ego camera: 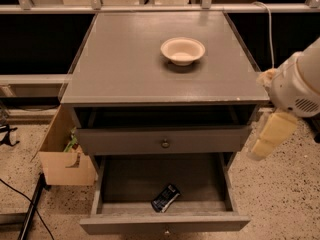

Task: Pick rxbar blueberry from middle drawer and place on counter

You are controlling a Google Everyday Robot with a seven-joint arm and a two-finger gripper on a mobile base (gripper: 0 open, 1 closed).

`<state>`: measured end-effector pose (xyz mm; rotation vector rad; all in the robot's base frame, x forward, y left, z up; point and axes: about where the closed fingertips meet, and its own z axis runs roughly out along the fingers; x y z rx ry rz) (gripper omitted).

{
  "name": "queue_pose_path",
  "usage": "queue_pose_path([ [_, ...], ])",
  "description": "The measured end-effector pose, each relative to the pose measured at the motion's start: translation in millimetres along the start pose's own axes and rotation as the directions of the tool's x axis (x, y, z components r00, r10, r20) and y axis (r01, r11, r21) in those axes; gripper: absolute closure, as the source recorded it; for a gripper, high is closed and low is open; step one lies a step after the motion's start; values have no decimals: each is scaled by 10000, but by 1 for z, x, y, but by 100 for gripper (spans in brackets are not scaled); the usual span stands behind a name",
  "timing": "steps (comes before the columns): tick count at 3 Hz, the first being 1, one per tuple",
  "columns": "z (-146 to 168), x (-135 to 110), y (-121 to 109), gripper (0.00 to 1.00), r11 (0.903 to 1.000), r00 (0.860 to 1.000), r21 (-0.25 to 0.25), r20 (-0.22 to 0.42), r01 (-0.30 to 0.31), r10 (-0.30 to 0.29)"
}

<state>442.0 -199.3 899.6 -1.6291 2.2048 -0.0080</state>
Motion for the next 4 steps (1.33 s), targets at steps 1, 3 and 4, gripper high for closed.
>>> queue_pose_path([
  [1,34,4,12,0,9999,9994,-116,340,-21,25],
  [3,89,14,26,0,9992,9995,-404,312,-4,17],
  [4,106,22,28,0,9994,9994,-339,339,16,-5],
])
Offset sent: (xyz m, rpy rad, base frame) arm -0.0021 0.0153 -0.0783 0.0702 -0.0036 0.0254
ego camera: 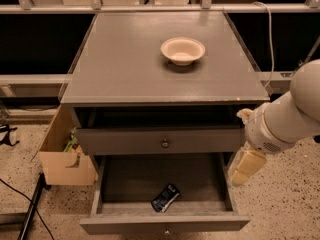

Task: Pick rxbar blueberry from middle drawer and place on counter

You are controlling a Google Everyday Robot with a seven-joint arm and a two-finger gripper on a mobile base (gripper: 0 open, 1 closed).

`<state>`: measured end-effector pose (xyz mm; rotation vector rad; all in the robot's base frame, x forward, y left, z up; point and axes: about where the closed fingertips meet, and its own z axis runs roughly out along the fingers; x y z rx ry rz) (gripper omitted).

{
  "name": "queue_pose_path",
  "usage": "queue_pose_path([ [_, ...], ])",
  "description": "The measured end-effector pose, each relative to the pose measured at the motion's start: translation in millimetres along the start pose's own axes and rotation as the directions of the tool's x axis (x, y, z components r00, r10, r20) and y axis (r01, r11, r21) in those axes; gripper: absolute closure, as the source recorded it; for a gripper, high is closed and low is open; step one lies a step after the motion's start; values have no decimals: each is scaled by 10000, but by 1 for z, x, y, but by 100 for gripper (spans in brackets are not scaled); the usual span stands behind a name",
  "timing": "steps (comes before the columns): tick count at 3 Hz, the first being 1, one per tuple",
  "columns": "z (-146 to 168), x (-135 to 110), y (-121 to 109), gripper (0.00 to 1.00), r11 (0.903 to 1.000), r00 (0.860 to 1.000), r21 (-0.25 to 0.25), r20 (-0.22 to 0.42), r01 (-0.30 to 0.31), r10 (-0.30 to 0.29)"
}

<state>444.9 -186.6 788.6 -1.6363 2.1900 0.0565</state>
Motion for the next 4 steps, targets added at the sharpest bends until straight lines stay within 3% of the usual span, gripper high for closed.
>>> queue_pose_path([
  [2,90,38,0,0,9972,9979,-543,349,-523,542],
  [3,187,57,22,0,9877,9937,-1437,847,-612,739],
  [4,187,57,22,0,9877,9937,-1438,848,-611,738],
])
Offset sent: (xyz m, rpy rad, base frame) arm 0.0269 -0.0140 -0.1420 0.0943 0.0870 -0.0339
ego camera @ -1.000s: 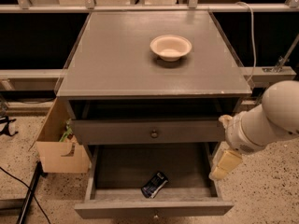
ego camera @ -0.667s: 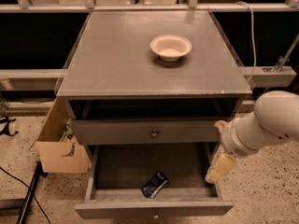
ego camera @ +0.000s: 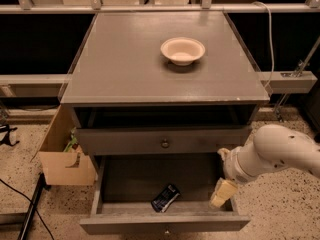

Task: Pick rxbar blueberry from middle drawer and place on counter

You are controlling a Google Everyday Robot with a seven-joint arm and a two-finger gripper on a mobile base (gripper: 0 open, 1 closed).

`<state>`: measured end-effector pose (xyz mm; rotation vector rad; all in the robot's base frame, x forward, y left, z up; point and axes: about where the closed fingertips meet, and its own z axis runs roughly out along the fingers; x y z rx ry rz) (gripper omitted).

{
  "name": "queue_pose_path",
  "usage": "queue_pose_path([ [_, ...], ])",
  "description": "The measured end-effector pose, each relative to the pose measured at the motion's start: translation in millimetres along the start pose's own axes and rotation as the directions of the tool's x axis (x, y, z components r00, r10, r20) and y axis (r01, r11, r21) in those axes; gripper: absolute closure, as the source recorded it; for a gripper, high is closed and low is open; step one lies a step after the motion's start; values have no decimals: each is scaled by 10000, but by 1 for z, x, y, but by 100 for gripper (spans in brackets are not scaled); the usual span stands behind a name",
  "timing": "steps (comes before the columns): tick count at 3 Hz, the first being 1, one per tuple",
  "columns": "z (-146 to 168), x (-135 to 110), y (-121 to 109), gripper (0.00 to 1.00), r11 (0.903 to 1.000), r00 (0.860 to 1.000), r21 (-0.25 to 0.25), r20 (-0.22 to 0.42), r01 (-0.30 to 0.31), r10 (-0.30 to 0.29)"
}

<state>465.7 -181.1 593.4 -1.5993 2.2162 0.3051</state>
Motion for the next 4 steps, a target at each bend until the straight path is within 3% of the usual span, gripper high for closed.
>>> queue_pose_path([
  [2,31,13,-5,0,9984,9961,-183,713,528,-514],
  [4,96,14,-12,0,9892,9795,-682,1640,1295,-1169],
])
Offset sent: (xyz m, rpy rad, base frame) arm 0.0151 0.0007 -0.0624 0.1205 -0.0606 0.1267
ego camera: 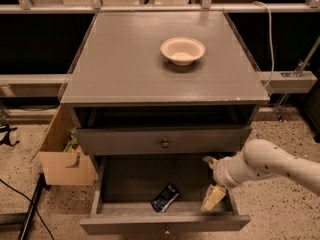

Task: Pick rxbar blueberry from middle drawer and place on counter

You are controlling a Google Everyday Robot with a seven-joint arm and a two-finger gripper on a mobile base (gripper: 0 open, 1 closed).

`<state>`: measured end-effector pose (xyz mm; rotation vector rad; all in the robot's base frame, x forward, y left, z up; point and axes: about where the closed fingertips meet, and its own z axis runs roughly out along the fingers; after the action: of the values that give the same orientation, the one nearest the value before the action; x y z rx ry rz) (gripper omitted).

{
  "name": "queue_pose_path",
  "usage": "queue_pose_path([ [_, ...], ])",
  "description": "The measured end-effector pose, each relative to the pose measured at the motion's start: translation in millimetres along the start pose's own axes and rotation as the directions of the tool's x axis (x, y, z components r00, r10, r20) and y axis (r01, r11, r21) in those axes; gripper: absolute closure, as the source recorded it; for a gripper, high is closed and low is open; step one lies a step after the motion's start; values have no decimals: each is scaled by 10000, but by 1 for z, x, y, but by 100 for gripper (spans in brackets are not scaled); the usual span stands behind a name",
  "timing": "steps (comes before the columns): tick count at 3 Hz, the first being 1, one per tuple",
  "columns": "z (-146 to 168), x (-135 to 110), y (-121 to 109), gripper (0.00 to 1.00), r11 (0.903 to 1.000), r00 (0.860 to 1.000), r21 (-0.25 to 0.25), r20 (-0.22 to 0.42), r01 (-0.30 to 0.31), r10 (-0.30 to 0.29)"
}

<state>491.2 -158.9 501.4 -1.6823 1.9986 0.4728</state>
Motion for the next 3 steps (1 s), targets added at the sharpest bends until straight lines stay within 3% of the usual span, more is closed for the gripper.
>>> queue_pose_path([
  [1,36,3,5,0,9989,9994,-457,342,114,-98],
  [3,45,8,-1,0,9985,9981,-437,527,334,-310],
])
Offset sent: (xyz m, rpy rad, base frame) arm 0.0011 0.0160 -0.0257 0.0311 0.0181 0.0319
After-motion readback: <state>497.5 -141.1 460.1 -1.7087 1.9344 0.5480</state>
